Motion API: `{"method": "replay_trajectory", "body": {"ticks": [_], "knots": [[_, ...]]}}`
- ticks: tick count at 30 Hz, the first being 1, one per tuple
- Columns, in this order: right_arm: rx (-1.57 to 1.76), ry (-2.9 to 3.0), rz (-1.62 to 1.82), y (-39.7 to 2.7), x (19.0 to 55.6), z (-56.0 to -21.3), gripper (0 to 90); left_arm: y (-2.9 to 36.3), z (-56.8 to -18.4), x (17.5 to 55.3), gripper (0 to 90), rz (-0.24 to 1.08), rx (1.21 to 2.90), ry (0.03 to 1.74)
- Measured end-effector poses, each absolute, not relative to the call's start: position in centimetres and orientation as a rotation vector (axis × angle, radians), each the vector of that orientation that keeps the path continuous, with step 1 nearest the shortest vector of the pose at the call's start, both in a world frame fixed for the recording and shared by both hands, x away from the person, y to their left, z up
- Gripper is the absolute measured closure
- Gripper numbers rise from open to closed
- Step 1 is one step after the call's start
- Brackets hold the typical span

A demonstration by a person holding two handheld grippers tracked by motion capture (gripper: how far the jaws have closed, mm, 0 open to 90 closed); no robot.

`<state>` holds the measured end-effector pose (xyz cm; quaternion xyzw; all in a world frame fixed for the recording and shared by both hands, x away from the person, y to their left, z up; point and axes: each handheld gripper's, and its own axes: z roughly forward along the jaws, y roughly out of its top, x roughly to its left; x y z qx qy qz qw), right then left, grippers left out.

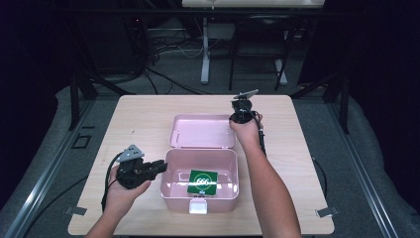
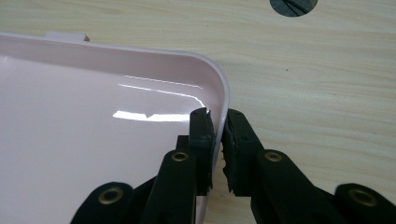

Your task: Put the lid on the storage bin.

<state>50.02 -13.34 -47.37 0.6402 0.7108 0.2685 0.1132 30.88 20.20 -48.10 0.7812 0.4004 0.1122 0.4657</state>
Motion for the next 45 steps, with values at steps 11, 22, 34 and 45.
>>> {"method": "replay_trajectory", "body": {"ticks": [11,22,34,45], "knots": [[1.825,2.065,0.843,-13.7,49.4,-46.1,83.0,20.2,-48.1,30.9,76.9,0.266,1.911,0.993],[1.774,2.025,0.928,-13.9,48.3,-43.8,84.7,20.2,-48.1,30.9,77.0,0.271,1.912,0.992],[1.697,1.983,1.001,-14.0,46.7,-41.8,85.7,20.1,-48.1,30.8,77.1,0.276,1.914,0.991],[1.624,1.956,1.066,-14.3,45.1,-40.6,86.0,20.1,-48.1,30.8,77.3,0.280,1.910,0.990]]}}
